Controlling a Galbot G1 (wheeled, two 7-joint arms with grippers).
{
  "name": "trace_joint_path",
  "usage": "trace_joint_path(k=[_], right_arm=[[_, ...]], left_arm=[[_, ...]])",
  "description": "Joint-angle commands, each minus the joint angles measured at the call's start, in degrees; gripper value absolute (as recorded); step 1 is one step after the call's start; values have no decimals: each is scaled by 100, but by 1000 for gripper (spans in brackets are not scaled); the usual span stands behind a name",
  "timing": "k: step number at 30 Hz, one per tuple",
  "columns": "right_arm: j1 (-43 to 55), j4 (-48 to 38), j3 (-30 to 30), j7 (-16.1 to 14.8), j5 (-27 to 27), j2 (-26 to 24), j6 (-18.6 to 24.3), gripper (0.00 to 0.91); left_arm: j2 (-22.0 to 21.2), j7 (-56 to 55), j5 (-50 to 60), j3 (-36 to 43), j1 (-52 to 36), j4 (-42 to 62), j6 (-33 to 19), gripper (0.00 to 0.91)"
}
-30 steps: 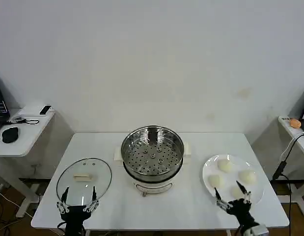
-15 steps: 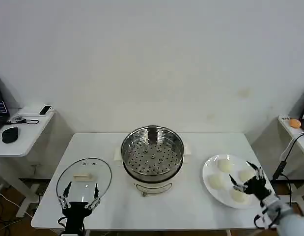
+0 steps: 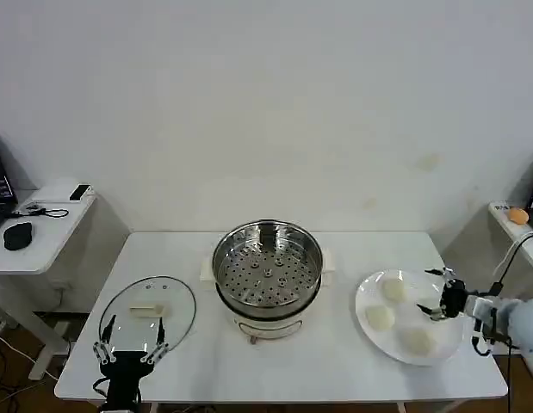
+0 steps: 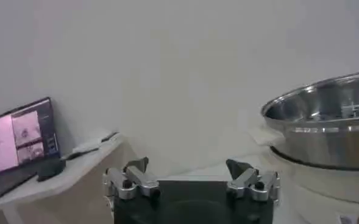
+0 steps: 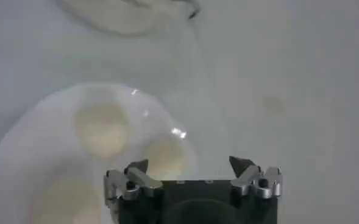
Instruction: Take steamed baozi put them in steamer then cover it.
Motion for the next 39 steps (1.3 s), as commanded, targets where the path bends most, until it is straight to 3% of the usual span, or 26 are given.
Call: trace_joint_path(k=[1, 7, 16, 21, 30, 39], right_arm=[[1841, -897, -1798, -1096, -201, -443, 197, 907], [3142, -1574, -3126, -1087, -275, 7, 531, 907], [4303, -2479, -4315, -1033, -358, 799, 675, 907], [4534, -3022, -4503, -1018, -639, 1341, 766, 907], [4549, -3324, -4595, -901, -1049, 1615, 691, 907], [4523, -3430, -4635, -918, -1286, 1701, 525, 695]], left_arm=[[-8, -3, 32, -27, 8, -1, -47, 907], [-60, -4, 64, -72, 65, -52, -71, 907], [-158, -42, 80, -204, -6, 51, -142, 907], [-149, -31, 58, -281, -19, 92, -138, 907], [-109, -16, 16, -353, -63, 144, -128, 907], [-82, 3, -3, -357, -151, 216, -105, 907]])
